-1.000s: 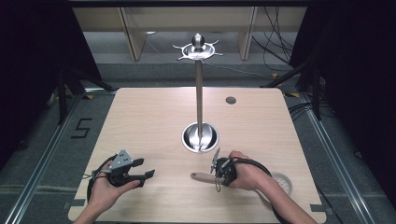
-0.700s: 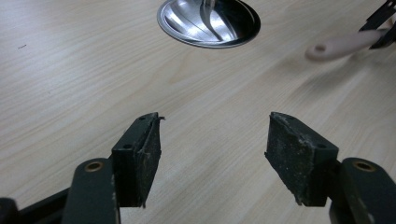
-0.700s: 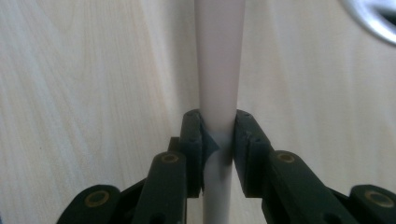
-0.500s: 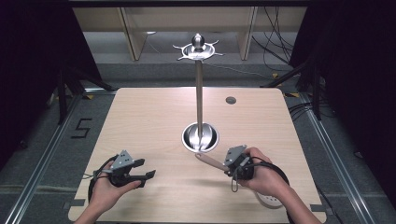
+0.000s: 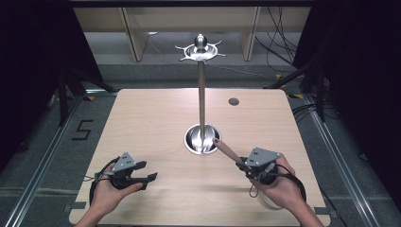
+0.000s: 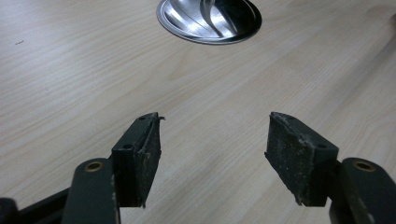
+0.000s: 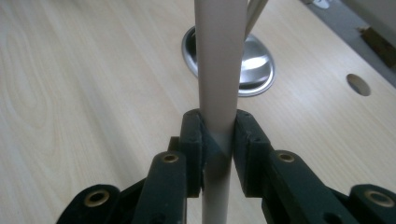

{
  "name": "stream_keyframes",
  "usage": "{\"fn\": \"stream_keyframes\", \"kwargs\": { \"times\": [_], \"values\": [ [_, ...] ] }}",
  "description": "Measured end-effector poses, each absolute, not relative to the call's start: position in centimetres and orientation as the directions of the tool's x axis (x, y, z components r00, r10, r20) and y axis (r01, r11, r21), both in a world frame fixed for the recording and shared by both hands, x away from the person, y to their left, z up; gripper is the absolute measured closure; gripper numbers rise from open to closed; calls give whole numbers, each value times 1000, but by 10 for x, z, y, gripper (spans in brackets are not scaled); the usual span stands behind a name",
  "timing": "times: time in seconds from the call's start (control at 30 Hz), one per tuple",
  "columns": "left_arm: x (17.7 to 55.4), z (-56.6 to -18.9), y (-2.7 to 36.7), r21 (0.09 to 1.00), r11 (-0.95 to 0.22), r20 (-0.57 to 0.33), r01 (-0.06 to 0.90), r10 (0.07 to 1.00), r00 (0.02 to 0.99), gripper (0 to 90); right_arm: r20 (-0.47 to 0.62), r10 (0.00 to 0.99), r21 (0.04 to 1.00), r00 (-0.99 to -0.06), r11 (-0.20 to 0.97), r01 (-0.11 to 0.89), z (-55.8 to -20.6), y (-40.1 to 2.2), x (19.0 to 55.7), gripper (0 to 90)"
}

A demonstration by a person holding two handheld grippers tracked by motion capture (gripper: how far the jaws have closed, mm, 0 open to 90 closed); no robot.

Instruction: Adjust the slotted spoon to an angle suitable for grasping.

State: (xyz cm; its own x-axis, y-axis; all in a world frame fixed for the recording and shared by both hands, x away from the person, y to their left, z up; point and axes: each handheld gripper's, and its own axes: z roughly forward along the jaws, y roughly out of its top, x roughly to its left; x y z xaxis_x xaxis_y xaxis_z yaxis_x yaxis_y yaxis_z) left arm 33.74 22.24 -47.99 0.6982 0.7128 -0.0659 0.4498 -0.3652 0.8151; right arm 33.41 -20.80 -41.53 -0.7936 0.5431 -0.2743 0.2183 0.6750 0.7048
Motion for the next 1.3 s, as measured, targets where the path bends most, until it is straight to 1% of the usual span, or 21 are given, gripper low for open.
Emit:
{"fn": "stream_keyframes", "kwargs": {
  "times": [0.03, 0.13, 0.2, 0.27, 0.37, 0.47, 0.53, 0.57, 0.6, 0.63, 0.8, 0.87, 0.9, 0.93, 0.97, 1.03, 1.13, 1.2, 1.23, 1.27, 1.3],
  "values": [
    [337, -480, 222, 815, -365, -65, 450, 713, 698, 345, -264, 559, 714, -786, 661, 231, -414, -210, 332, 757],
    [337, -479, 223, 816, -368, -58, 446, 715, 696, 345, -265, 585, 759, -766, 617, 209, -410, -216, 329, 757],
    [337, -480, 223, 821, -361, -62, 442, 714, 697, 345, -266, 592, 767, -761, 608, 205, -409, -217, 329, 757],
    [337, -480, 223, 822, -360, -61, 442, 715, 697, 345, -248, 630, 805, -736, 557, 205, -407, -221, 326, 757],
    [338, -480, 223, 823, -358, -63, 441, 714, 697, 345, -237, 643, 821, -728, 533, 204, -406, -223, 325, 757],
    [337, -479, 223, 819, -364, -62, 443, 712, 699, 345, -208, 667, 856, -715, 478, 196, -403, -229, 324, 757],
    [337, -480, 222, 830, -339, -76, 444, 719, 691, 345, -193, 674, 866, -713, 459, 199, -402, -230, 324, 757],
    [337, -480, 222, 830, -339, -75, 443, 719, 691, 345, -186, 694, 890, -696, 419, 180, -402, -232, 324, 757],
    [337, -480, 222, 830, -339, -75, 442, 719, 691, 345, -186, 694, 890, -696, 419, 180, -402, -232, 324, 757],
    [337, -480, 222, 830, -338, -75, 443, 719, 691, 345, -156, 701, 902, -696, 388, 188, -400, -236, 324, 757],
    [337, -481, 222, 832, -327, -85, 448, 723, 686, 345, -115, 718, 925, -687, 329, 189, -394, -240, 323, 757],
    [337, -480, 222, 828, -341, -75, 446, 720, 689, 345, -111, 726, 937, -679, 304, 173, -390, -242, 323, 757],
    [337, -480, 222, 831, -337, -74, 442, 720, 690, 345, -138, 728, 943, -672, 305, 136, -389, -243, 324, 757],
    [337, -480, 222, 831, -337, -74, 442, 720, 690, 344, -110, 735, 944, -669, 287, 160, -387, -242, 322, 757],
    [337, -480, 222, 831, -332, -80, 447, 723, 686, 344, -110, 735, 944, -669, 287, 160, -387, -242, 322, 757],
    [337, -480, 221, 831, -332, -80, 447, 724, 686, 345, -134, 737, 954, -662, 277, 116, -383, -243, 324, 757],
    [337, -480, 222, 832, -331, -79, 446, 724, 685, 344, -106, 747, 962, -657, 244, 123, -379, -241, 323, 757],
    [337, -480, 222, 832, -330, -80, 446, 725, 685, 345, -118, 737, 960, -665, 256, 113, -377, -242, 325, 757],
    [336, -480, 221, 834, -321, -87, 449, 727, 681, 345, -100, 742, 962, -663, 241, 125, -376, -240, 324, 758],
    [336, -480, 221, 836, -318, -86, 447, 729, 679, 344, -96, 730, 964, -676, 237, 118, -375, -240, 326, 758],
    [336, -480, 222, 835, -324, -80, 445, 728, 681, 345, -108, 738, 966, -666, 236, 105, -372, -239, 327, 757]
  ]
}}
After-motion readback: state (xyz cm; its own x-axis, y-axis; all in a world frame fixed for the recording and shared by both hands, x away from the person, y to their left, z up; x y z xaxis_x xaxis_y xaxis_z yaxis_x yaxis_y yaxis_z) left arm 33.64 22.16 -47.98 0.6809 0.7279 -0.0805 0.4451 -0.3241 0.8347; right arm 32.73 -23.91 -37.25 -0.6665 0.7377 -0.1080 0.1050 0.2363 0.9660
